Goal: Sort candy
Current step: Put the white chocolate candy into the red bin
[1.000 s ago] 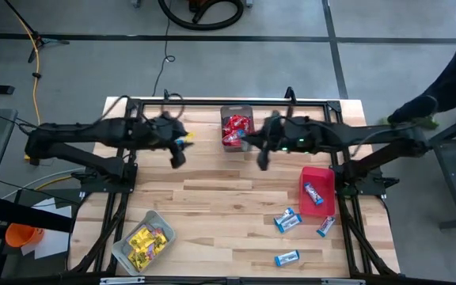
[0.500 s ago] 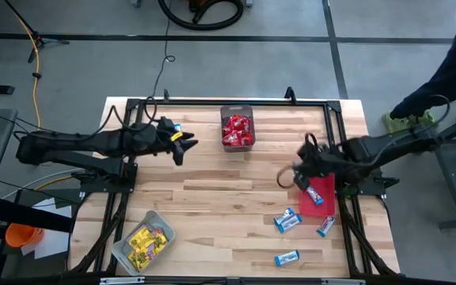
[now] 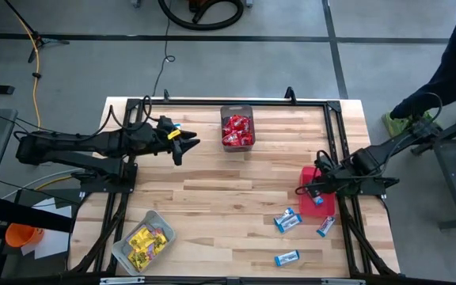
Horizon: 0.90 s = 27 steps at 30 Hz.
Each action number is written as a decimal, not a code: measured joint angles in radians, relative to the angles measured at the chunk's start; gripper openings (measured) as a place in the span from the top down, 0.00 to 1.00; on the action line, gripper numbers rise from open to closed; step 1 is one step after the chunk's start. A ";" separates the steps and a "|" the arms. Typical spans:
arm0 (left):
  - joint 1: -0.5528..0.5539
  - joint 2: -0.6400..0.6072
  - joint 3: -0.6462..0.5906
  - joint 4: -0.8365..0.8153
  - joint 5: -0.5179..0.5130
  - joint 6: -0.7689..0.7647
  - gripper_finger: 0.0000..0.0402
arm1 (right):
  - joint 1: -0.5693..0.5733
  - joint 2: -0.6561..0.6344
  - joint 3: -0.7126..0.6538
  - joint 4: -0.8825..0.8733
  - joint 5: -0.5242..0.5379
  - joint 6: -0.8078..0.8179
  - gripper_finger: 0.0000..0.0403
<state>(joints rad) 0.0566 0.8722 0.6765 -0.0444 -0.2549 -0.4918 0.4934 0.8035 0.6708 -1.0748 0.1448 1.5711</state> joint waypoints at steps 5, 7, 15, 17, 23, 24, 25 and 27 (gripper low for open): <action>0.000 0.001 0.000 -0.002 -0.005 0.007 0.62 | -0.007 0.002 0.001 -0.031 -0.017 0.056 0.96; 0.000 0.001 0.000 -0.003 -0.005 0.007 0.62 | -0.011 0.002 0.001 -0.054 -0.053 0.089 0.90; 0.000 0.001 0.000 -0.003 -0.005 0.006 0.62 | -0.011 0.001 0.001 -0.050 -0.147 0.064 0.53; 0.000 0.001 0.000 -0.003 -0.006 0.006 0.62 | -0.011 -0.001 0.001 -0.046 -0.171 0.054 0.46; 0.000 0.001 0.000 -0.002 -0.006 0.006 0.62 | -0.011 -0.008 0.001 0.196 -0.093 -0.012 0.38; 0.000 0.001 0.000 -0.002 -0.006 0.006 0.62 | -0.011 -0.006 0.001 0.293 -0.026 -0.059 0.38; 0.000 0.001 0.000 -0.002 -0.006 0.007 0.62 | -0.012 -0.001 0.001 0.401 0.057 -0.120 0.38; 0.000 0.001 0.000 -0.002 -0.010 0.031 0.62 | -0.021 0.019 0.002 0.621 0.248 -0.289 0.37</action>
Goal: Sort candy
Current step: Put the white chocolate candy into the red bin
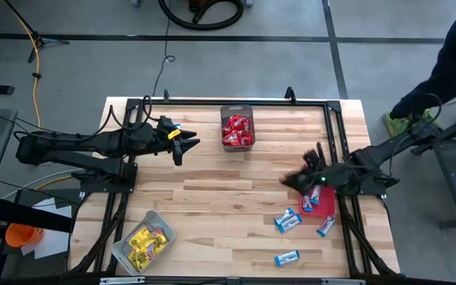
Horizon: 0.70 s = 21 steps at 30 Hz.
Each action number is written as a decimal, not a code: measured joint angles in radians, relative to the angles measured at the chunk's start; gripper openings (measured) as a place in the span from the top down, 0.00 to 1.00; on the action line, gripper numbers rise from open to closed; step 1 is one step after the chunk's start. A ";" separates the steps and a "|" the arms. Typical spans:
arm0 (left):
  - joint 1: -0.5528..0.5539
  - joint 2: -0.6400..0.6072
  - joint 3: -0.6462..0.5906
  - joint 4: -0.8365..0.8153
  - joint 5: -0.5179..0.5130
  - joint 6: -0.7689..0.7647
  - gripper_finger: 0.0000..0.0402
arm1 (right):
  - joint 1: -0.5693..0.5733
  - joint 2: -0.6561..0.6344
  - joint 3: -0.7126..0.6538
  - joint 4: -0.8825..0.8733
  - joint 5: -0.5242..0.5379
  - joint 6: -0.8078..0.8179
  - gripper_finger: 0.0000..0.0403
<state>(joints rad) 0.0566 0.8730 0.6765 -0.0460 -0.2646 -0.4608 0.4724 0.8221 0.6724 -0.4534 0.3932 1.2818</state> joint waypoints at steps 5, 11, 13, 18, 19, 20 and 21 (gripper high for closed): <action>-0.001 0.000 0.000 0.020 0.013 0.102 0.62 | -0.070 0.107 0.001 0.586 0.251 -0.710 0.37; -0.001 0.000 0.000 0.117 0.149 0.244 0.62 | -0.215 0.257 0.029 0.914 0.098 -0.942 0.37; -0.002 0.000 0.000 0.133 0.177 0.265 0.62 | -0.247 0.294 0.056 0.883 0.050 -0.943 0.37; -0.025 0.000 0.000 0.132 0.129 0.233 0.62 | -0.287 0.341 0.113 0.817 -0.034 -0.943 0.37; -0.030 0.001 0.000 0.128 0.092 0.177 0.62 | -0.292 0.343 0.122 0.802 -0.038 -0.943 0.37; -0.034 0.006 0.001 0.119 0.046 0.100 0.62 | -0.297 0.343 0.132 0.783 -0.039 -0.943 0.37; -0.030 0.014 0.008 0.096 0.003 0.022 0.62 | -0.302 0.343 0.138 0.765 -0.040 -0.946 0.37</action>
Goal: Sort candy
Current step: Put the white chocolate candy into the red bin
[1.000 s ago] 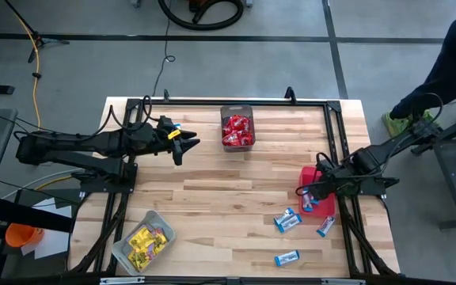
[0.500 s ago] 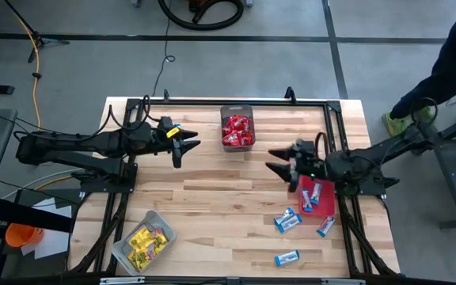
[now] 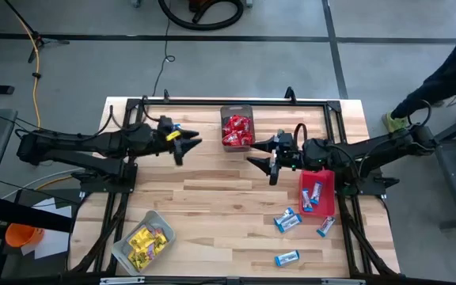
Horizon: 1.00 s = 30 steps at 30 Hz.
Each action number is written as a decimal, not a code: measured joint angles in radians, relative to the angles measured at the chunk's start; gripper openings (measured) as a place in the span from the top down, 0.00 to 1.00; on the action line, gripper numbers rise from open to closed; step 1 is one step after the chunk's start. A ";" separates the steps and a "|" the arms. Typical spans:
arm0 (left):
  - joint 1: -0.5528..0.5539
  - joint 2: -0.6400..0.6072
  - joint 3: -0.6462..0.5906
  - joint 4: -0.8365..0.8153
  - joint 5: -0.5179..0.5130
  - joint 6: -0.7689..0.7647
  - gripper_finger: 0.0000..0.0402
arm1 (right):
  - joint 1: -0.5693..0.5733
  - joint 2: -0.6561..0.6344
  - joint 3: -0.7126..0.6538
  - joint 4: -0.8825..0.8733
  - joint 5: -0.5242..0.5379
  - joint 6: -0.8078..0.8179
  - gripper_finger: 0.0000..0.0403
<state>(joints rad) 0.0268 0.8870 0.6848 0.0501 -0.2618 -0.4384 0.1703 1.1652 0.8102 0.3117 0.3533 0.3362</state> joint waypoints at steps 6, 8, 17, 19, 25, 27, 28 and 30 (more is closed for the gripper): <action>0.128 0.108 0.149 -0.321 -0.077 -0.073 0.62 | -0.041 0.000 0.014 -0.039 -0.011 0.003 0.37; 0.222 0.184 0.221 -0.498 -0.087 -0.074 0.62 | -0.054 0.000 0.014 -0.040 -0.022 0.003 0.37; 0.622 0.551 0.231 -0.740 0.185 -0.152 0.62 | -0.073 0.000 0.014 -0.060 -0.030 0.052 0.37; 0.635 0.610 0.211 -0.732 0.198 -0.155 0.62 | -0.072 0.000 0.014 -0.068 -0.030 0.055 0.37; 0.621 0.704 0.147 -0.647 0.131 -0.251 0.62 | -0.072 0.000 0.014 -0.113 -0.030 0.109 0.37; 0.609 0.712 0.129 -0.603 0.103 -0.299 0.62 | -0.072 0.000 0.014 -0.126 -0.030 0.112 0.37; 0.602 0.716 0.120 -0.575 0.091 -0.324 0.62 | -0.072 0.000 0.014 -0.129 -0.030 0.112 0.37; 0.595 0.721 0.101 -0.516 0.077 -0.365 0.62 | -0.072 0.000 0.014 -0.130 -0.030 0.112 0.37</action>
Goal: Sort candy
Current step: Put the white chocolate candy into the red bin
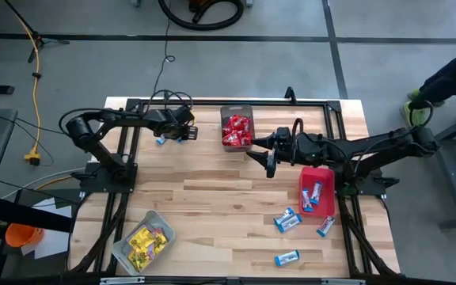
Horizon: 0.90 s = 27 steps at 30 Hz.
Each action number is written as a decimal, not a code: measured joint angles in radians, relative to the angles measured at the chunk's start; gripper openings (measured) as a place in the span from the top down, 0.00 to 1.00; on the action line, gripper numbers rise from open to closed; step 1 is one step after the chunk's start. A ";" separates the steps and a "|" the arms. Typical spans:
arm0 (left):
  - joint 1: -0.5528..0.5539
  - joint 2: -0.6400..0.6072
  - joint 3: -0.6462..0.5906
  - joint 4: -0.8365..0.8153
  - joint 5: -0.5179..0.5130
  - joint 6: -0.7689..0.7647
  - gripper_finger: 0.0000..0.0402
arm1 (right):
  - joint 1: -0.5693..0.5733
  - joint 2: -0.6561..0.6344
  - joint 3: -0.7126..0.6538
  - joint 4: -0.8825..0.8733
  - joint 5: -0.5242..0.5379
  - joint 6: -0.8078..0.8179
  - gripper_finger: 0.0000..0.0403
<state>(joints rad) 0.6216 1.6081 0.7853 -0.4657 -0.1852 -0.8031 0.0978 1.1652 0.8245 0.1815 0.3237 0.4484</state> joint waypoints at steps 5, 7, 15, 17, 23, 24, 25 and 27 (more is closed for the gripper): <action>-0.002 0.018 -0.023 0.039 -0.013 -0.052 0.63 | 0.000 0.000 0.000 -0.001 -0.008 0.000 0.37; -0.004 0.021 -0.024 0.039 -0.013 -0.034 0.68 | 0.001 0.000 0.000 -0.001 -0.017 0.000 0.37; -0.034 -0.031 -0.026 0.062 0.023 0.031 0.97 | 0.001 0.000 0.000 -0.007 -0.041 -0.001 0.37; -0.040 -0.075 -0.028 0.037 0.038 0.047 0.99 | 0.001 0.000 0.000 -0.010 -0.044 -0.001 0.37; -0.083 -0.338 0.009 0.081 0.102 0.242 1.00 | 0.001 0.000 0.000 -0.005 -0.045 -0.003 0.37; -0.099 -0.383 0.016 0.094 0.117 0.266 1.00 | 0.001 0.000 0.000 0.004 -0.045 -0.003 0.37; -0.119 -0.427 0.023 0.116 0.133 0.286 1.00 | -0.001 0.000 0.000 0.015 -0.045 -0.003 0.37; -0.168 -0.507 0.028 0.170 0.173 0.317 1.00 | -0.007 0.000 0.000 0.041 -0.045 -0.003 0.37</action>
<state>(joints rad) 0.4539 1.1012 0.8135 -0.2957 -0.0118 -0.4859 0.0913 1.1652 0.8245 0.2221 0.2787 0.4450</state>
